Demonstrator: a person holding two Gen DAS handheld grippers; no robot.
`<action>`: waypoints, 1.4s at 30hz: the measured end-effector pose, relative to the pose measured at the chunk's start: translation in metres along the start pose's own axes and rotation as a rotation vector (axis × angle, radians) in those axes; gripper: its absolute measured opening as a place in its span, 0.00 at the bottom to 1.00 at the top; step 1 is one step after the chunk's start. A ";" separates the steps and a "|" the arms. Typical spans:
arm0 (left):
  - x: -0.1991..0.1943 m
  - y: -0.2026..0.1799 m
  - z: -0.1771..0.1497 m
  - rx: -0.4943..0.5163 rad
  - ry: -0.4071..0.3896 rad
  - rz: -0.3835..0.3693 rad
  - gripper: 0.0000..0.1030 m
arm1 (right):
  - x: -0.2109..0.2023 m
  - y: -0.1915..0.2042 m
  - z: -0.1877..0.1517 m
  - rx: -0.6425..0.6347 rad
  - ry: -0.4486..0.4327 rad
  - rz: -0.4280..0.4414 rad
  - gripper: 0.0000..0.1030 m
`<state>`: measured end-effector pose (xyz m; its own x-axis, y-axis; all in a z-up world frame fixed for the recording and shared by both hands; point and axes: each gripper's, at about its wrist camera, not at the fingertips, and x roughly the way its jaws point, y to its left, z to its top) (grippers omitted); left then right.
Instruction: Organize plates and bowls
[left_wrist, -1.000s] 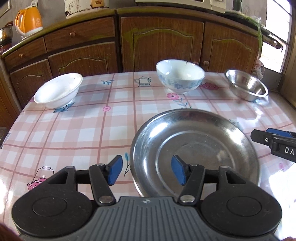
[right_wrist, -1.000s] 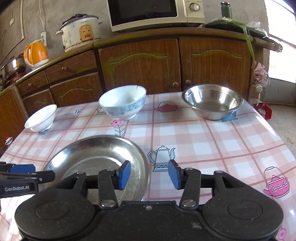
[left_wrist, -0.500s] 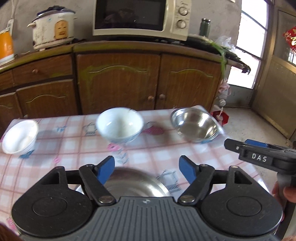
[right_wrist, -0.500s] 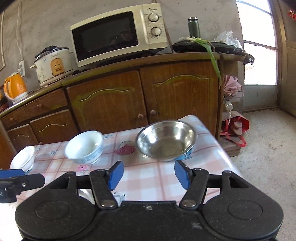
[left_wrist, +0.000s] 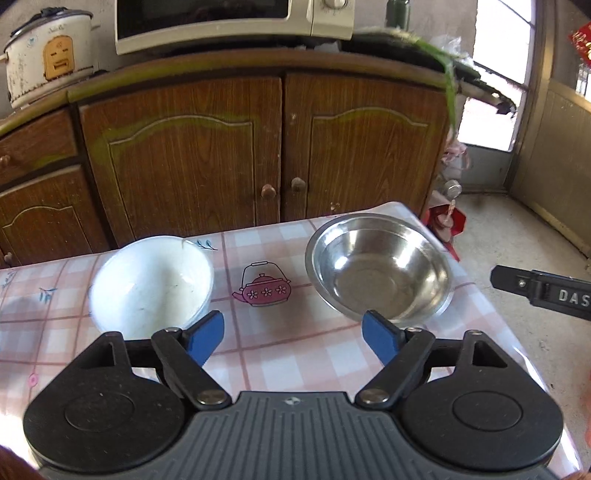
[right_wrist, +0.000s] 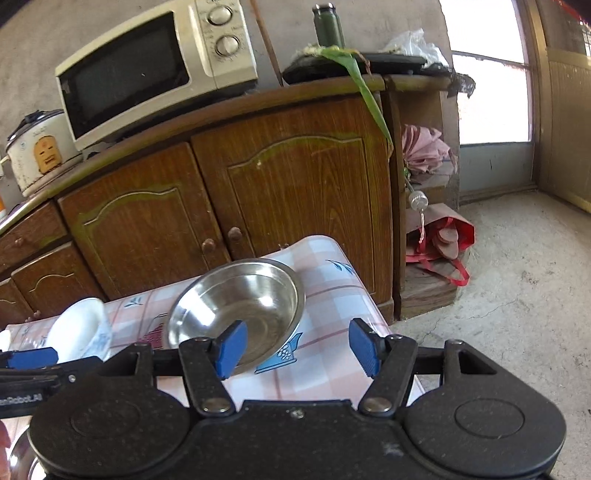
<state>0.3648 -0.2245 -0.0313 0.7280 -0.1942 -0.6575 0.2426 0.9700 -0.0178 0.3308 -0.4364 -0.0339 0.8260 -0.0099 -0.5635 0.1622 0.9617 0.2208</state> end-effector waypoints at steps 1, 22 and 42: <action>0.010 0.000 0.004 -0.013 0.009 0.003 0.81 | 0.009 -0.002 0.002 0.005 0.004 0.002 0.72; 0.118 -0.017 0.035 -0.001 0.092 0.022 0.42 | 0.126 -0.006 -0.002 0.044 0.103 0.048 0.35; 0.068 -0.043 0.027 0.047 0.049 -0.043 0.23 | 0.061 0.005 -0.004 0.044 -0.020 -0.010 0.19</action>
<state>0.4218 -0.2831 -0.0551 0.6846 -0.2266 -0.6929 0.3031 0.9529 -0.0122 0.3796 -0.4315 -0.0699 0.8350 -0.0251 -0.5496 0.1936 0.9485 0.2508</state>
